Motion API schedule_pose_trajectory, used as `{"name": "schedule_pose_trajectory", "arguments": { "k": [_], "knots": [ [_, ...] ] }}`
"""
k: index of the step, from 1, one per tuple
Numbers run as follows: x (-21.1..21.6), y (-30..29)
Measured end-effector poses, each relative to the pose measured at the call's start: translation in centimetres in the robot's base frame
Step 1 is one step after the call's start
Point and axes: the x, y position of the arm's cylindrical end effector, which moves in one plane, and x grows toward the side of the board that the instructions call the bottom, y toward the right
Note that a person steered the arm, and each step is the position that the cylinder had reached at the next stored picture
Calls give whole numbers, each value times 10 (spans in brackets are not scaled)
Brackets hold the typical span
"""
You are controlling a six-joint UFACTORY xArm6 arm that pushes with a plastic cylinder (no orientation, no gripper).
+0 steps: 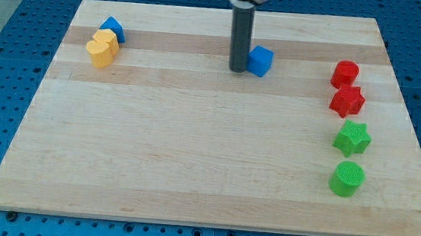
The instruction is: Put the blue cube to the top left side of the red circle
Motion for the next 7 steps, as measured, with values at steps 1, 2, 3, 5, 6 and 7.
{"name": "schedule_pose_trajectory", "arguments": {
  "k": [1,2,3,5,6,7],
  "knots": [
    [-10,48],
    [-36,59],
    [-58,81],
    [-56,68],
    [-5,50],
    [-3,96]
  ]
}}
